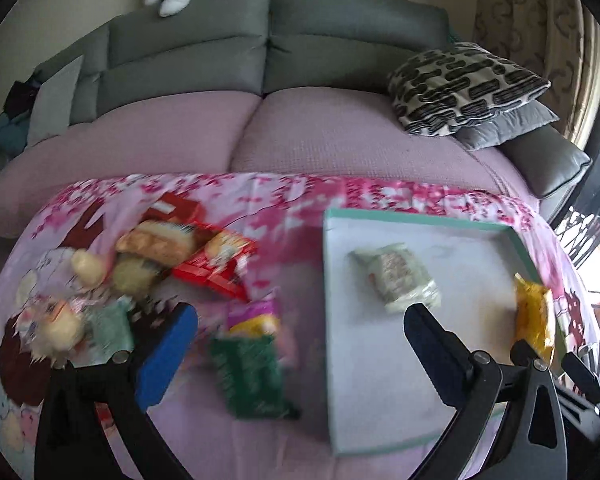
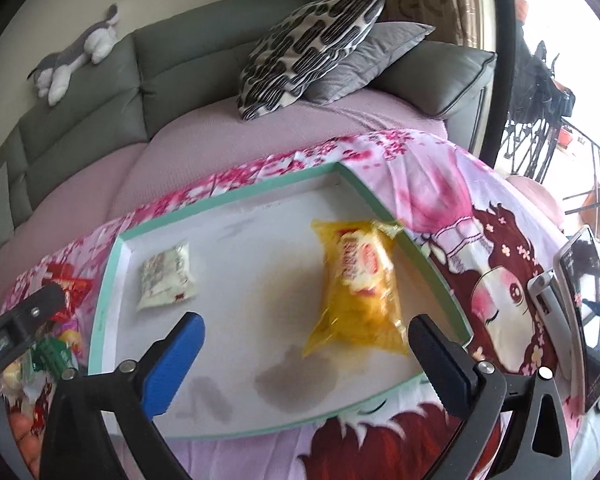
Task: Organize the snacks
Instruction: 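Move both open tools back toward the snack pile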
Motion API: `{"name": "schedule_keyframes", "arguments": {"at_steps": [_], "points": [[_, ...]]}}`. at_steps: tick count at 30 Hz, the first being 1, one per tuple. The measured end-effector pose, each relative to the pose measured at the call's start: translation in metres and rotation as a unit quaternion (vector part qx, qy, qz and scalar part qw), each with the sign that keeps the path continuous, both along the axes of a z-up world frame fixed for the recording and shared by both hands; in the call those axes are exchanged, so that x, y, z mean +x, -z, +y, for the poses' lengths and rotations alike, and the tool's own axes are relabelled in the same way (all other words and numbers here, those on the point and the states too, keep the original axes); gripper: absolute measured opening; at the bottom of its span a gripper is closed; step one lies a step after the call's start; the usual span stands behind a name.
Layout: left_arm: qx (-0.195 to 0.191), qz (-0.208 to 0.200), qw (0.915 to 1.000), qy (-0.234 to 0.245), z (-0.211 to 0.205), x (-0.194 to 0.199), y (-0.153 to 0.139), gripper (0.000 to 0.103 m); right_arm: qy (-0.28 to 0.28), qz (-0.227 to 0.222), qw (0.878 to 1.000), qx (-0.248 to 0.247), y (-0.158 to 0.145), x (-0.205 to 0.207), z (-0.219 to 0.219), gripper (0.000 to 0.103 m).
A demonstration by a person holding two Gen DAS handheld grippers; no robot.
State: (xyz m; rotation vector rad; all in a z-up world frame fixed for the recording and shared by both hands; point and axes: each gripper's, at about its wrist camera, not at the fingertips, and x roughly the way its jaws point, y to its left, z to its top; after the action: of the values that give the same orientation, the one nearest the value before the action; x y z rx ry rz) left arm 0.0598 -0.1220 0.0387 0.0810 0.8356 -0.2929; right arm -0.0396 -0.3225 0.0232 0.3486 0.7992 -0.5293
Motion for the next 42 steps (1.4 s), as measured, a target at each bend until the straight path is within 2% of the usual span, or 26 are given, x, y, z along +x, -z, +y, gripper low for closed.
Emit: {"name": "schedule_keyframes", "arguments": {"at_steps": [5, 12, 17, 26, 32, 36, 42], "points": [[-0.010, 0.001, 0.9993, -0.036, 0.043, -0.005, -0.003, 0.103, -0.036, -0.002, 0.998, 0.047, 0.008, 0.012, 0.026, 0.103], [0.009, -0.009, 0.9951, -0.098, 0.106, -0.006, -0.011, 0.103, -0.108, 0.006, 0.994, 0.031, 0.005, 0.032, 0.088, 0.103], [0.007, -0.002, 0.9894, -0.145, 0.152, -0.003, -0.007, 0.103, -0.150, 0.009, 0.988, 0.026, 0.005, 0.045, 0.129, 0.103], [0.005, 0.015, 0.9743, -0.225, 0.231, -0.001, 0.001, 0.103, -0.208, 0.020, 0.978, 0.020, 0.012, 0.063, 0.189, 0.103], [-0.005, 0.029, 0.9699, -0.242, 0.258, -0.001, 0.008, 0.103, -0.241, 0.026, 0.970, 0.019, 0.017, 0.071, 0.222, 0.103], [-0.015, 0.038, 0.9701, -0.239, 0.265, 0.001, 0.014, 0.103, -0.259, 0.036, 0.965, 0.013, 0.022, 0.074, 0.241, 0.103], [-0.028, 0.066, 0.9702, -0.232, 0.263, 0.006, 0.030, 0.103, -0.265, 0.048, 0.963, -0.001, 0.025, 0.076, 0.247, 0.103]]}}
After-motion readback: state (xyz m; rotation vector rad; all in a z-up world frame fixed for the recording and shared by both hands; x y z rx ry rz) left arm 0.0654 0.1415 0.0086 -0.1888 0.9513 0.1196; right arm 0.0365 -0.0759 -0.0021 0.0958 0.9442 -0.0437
